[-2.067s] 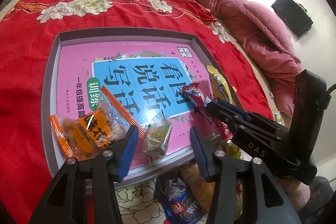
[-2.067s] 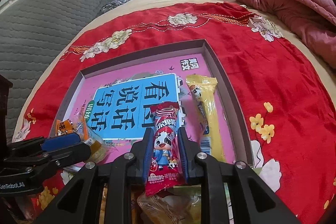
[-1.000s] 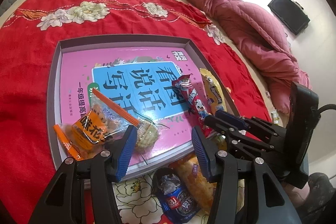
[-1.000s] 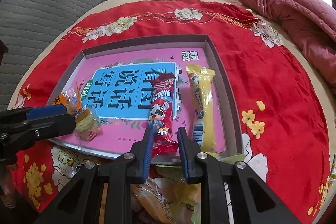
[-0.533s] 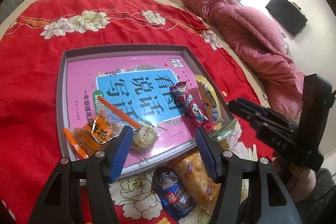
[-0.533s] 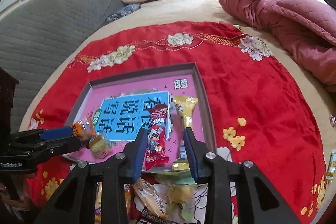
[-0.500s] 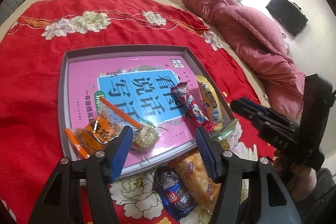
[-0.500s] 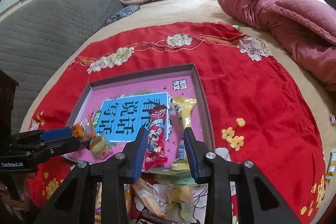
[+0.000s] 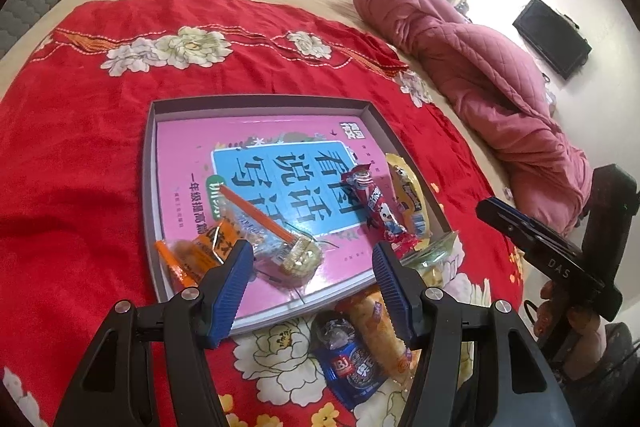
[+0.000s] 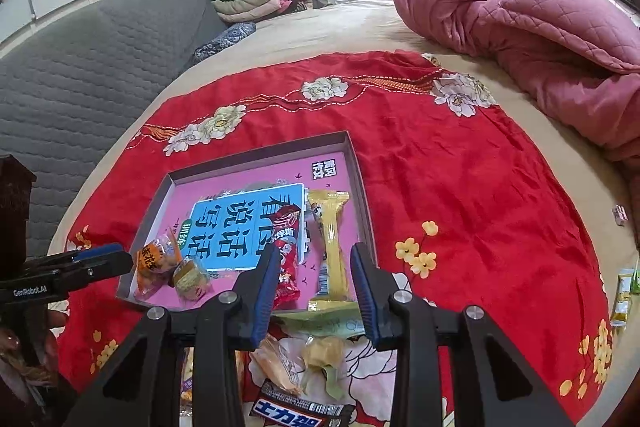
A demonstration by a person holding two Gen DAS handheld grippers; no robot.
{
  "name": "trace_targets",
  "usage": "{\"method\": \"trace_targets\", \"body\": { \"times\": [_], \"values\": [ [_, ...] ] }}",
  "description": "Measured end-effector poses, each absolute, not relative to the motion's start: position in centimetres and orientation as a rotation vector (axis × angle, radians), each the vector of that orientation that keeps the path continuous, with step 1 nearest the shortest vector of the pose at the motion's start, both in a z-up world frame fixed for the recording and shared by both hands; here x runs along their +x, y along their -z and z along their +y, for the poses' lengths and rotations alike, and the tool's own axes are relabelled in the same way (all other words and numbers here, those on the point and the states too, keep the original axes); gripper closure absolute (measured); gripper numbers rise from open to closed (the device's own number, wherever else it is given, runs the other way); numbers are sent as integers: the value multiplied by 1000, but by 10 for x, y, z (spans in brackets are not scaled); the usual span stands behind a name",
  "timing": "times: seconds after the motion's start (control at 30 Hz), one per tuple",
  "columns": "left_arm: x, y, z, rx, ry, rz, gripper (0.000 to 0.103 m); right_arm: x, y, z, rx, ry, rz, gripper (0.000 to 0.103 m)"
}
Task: Organize snacks
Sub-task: 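Move right tool to the pale green bag while left tool moves to the clear puffed-snack bag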
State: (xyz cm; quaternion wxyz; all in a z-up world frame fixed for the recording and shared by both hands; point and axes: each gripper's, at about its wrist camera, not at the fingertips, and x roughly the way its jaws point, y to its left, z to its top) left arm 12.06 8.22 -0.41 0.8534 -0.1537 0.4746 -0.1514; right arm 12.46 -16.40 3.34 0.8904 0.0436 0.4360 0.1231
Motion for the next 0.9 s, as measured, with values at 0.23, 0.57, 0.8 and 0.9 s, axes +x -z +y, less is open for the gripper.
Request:
{"method": "trace_targets", "body": {
  "times": [0.23,0.57,0.8,0.9],
  "values": [
    [117,5,85,-320,314,1007,39,119,-36,-164,84,-264,905,66],
    [109,4,75,-313,359,1022,39,112,-34,-166,76,-268,916,66],
    [105,4,71,-311,371,1028,39,107,-31,-166,74,-275,928,66],
    [103,3,71,-316,378,1024,39,107,-29,-166,70,-275,932,65]
  ]
}}
